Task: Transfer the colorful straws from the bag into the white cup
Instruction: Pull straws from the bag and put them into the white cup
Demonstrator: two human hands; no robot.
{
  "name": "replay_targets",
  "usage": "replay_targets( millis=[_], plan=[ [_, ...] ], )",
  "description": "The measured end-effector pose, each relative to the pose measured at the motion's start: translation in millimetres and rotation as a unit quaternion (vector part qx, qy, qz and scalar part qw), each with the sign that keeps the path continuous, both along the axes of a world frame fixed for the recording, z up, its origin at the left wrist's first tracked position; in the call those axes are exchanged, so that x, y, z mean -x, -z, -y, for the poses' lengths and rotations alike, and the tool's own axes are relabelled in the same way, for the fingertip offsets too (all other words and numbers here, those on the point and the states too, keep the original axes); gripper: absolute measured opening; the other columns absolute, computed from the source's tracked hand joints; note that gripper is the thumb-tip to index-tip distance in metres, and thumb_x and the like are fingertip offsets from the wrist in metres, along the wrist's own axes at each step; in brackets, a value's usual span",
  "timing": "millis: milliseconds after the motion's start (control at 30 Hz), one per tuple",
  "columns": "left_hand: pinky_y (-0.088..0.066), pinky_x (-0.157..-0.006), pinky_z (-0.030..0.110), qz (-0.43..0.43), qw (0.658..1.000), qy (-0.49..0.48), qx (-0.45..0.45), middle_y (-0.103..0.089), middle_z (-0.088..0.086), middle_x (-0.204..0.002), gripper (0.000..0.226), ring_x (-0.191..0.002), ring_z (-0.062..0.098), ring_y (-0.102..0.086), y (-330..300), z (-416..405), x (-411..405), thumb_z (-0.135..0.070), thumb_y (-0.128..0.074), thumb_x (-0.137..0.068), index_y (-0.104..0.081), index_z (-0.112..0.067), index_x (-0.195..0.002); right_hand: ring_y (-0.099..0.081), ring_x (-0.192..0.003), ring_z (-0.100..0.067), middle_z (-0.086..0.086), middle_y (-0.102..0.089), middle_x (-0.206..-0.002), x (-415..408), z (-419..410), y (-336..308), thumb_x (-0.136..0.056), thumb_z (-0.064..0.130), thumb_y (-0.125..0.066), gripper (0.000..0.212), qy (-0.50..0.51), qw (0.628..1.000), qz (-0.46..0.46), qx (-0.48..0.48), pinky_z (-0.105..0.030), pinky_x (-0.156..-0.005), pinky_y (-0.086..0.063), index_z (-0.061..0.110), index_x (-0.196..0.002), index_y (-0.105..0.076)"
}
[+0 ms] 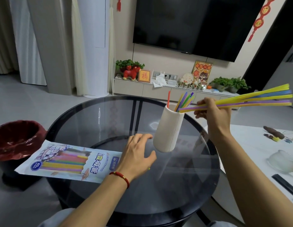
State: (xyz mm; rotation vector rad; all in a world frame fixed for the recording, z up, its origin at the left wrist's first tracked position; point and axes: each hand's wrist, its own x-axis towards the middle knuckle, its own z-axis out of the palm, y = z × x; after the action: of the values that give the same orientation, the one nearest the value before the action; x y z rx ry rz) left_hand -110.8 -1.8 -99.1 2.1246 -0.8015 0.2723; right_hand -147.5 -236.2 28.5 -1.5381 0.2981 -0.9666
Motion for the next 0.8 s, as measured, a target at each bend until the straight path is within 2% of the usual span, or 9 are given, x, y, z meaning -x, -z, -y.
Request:
replay_targets(
  millis=[100,233,367,433,500,567,667,733,800],
  plan=[
    [-0.038,-0.101,0.027,0.020,1.000,0.008,0.004,-0.051,-0.009,-0.127,0.045,-0.120,0.010,-0.041,1.4,4.1,3.0,-0.032,-0.063,-0.087,-0.051,-0.029,-0.130,-0.068,-0.047,-0.021,-0.006,-0.069,-0.052,-14.1,-3.8,-5.9,-0.090,0.009,-0.060,0.024,0.044,0.999,-0.015,0.014,-0.028,-0.047,-0.058,0.007,-0.071,-0.073],
    [-0.039,-0.102,0.029,0.020,1.000,0.013,0.011,-0.051,-0.009,-0.126,0.045,-0.120,0.010,-0.040,0.4,7.6,4.6,-0.029,-0.063,-0.087,-0.051,-0.028,-0.130,-0.071,-0.051,-0.025,-0.019,-0.073,-0.066,-36.2,-5.2,-14.4,-0.089,0.010,-0.059,0.022,0.066,0.991,-0.073,0.090,-0.034,-0.050,-0.062,-0.003,-0.080,-0.074],
    [-0.038,-0.101,0.027,0.012,1.000,0.010,0.011,-0.051,-0.008,-0.126,0.043,-0.119,0.010,-0.040,0.9,6.2,3.3,-0.024,-0.063,-0.086,-0.053,-0.026,-0.128,-0.064,-0.045,-0.018,-0.010,-0.069,-0.057,-50.7,-10.1,-18.2,-0.086,0.015,-0.059,0.024,0.083,0.958,-0.185,0.201,-0.029,-0.050,-0.053,0.007,-0.070,-0.075],
    [-0.037,-0.099,0.024,0.010,1.000,0.013,0.005,-0.051,-0.009,-0.126,0.042,-0.119,0.010,-0.040,1.0,5.3,2.6,-0.022,-0.062,-0.085,-0.054,-0.026,-0.127,-0.064,-0.054,-0.023,-0.009,-0.070,-0.060,-55.4,-12.4,-19.9,-0.085,0.019,-0.062,0.023,0.069,0.944,-0.225,0.231,-0.032,-0.057,-0.050,0.010,-0.069,-0.077],
    [-0.035,-0.098,0.023,0.008,1.000,0.012,0.003,-0.050,-0.009,-0.126,0.042,-0.119,0.010,-0.040,0.5,4.1,1.7,-0.022,-0.062,-0.086,-0.053,-0.027,-0.126,-0.067,-0.069,-0.028,-0.011,-0.074,-0.073,-59.0,-13.0,-22.8,-0.087,0.026,-0.069,0.022,0.054,0.924,-0.267,0.269,-0.039,-0.065,-0.054,0.010,-0.077,-0.080],
    [-0.035,-0.098,0.023,0.007,1.000,0.010,0.006,-0.051,-0.008,-0.125,0.041,-0.118,0.010,-0.041,0.0,2.6,0.6,-0.021,-0.063,-0.086,-0.054,-0.026,-0.125,-0.060,-0.066,-0.025,-0.010,-0.072,-0.076,-61.0,-13.0,-26.8,-0.086,0.038,-0.075,0.031,0.033,0.923,-0.284,0.257,-0.039,-0.062,-0.051,0.007,-0.084,-0.079],
    [-0.039,-0.097,0.027,0.010,1.000,0.001,0.017,-0.053,-0.008,-0.122,0.039,-0.114,0.011,-0.043,-1.4,-0.4,-0.5,-0.020,-0.063,-0.084,-0.056,-0.025,-0.123,-0.049,-0.055,-0.013,0.000,-0.062,-0.065,-61.4,-12.5,-32.4,-0.082,0.053,-0.080,0.041,0.010,0.945,-0.258,0.202,-0.029,-0.050,-0.040,0.013,-0.078,-0.071],
    [-0.041,-0.098,0.029,0.010,1.000,-0.003,0.020,-0.055,-0.008,-0.121,0.039,-0.114,0.012,-0.044,-2.2,-2.2,-1.4,-0.019,-0.063,-0.084,-0.057,-0.024,-0.122,-0.062,-0.068,-0.015,-0.001,-0.070,-0.078,-61.5,-12.5,-36.6,-0.080,0.056,-0.082,0.039,0.020,0.949,-0.240,0.203,-0.030,-0.055,-0.044,0.019,-0.083,-0.072],
    [-0.041,-0.098,0.030,0.006,1.000,-0.004,0.018,-0.056,-0.007,-0.121,0.038,-0.114,0.014,-0.045,-3.4,-4.2,-2.4,-0.018,-0.063,-0.084,-0.058,-0.024,-0.121,-0.069,-0.094,-0.023,-0.009,-0.074,-0.106,-61.2,-12.8,-39.1,-0.077,0.057,-0.084,0.047,0.041,0.948,-0.230,0.215,-0.039,-0.071,-0.055,0.017,-0.102,-0.074]
  ],
)
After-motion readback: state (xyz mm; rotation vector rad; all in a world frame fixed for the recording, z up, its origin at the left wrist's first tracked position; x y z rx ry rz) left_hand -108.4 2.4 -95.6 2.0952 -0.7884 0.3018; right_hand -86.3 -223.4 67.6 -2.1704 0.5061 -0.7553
